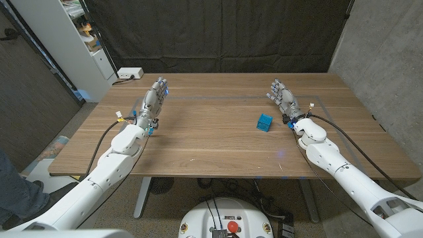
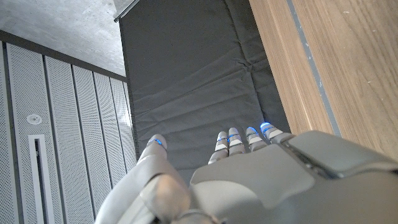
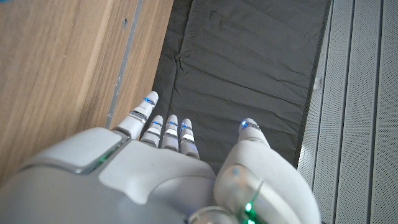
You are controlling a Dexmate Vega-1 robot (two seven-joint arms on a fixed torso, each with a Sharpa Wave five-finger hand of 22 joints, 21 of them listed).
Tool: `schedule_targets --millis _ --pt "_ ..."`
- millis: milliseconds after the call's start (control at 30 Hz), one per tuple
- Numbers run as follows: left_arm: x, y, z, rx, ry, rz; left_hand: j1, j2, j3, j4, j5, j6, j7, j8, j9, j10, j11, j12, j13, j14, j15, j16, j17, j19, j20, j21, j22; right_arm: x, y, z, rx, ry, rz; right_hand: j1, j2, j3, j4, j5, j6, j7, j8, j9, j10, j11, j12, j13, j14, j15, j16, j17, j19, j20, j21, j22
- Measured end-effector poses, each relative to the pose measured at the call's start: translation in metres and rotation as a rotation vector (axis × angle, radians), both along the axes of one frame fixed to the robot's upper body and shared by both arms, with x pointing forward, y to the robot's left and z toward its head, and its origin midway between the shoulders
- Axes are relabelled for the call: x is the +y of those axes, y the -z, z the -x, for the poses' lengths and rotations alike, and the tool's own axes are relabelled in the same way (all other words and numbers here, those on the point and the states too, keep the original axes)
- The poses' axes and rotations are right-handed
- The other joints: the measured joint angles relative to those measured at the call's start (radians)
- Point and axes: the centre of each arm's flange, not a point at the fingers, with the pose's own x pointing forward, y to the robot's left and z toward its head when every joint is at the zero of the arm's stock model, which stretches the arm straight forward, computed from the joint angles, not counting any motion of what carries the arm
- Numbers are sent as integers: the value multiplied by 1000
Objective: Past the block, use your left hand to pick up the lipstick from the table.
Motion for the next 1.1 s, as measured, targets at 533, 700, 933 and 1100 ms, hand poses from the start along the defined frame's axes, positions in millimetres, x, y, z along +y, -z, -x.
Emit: schedule_targets --millis 533,700,933,1100 --pt "3 3 10 -17 1 4 0 0 4 -4 -4 0 0 0 0 0 0 0 0 0 0 0 0 0 0 0 0 -1 1 -1 2 -4 -3 -3 3 0 0 0 0 0 0 0 0 0 0 0 0 0 0 0 0 0 0 0" --pt "2 4 14 -21 4 2 0 0 4 -4 -4 0 0 0 0 0 0 0 0 0 0 0 0 0 0 0 0 -1 3 -2 4 -4 -4 -5 5 0 0 0 0 0 0 0 0 0 0 0 0 0 0 0 0 0 0 0" --pt "3 6 19 -21 1 -3 0 0 4 -4 -4 0 0 -1 0 0 0 0 0 0 0 0 0 0 0 0 0 -2 4 -2 5 -7 -3 -5 5 0 0 0 0 0 0 0 0 0 0 0 0 0 0 0 0 0 0 0" --pt "3 8 23 -23 -4 -9 0 0 4 -4 -4 0 0 -1 0 0 0 0 0 0 0 0 0 0 0 0 0 -3 5 -3 7 -7 -4 -5 5 0 0 0 0 0 0 0 0 0 0 0 0 0 0 0 0 0 0 0"
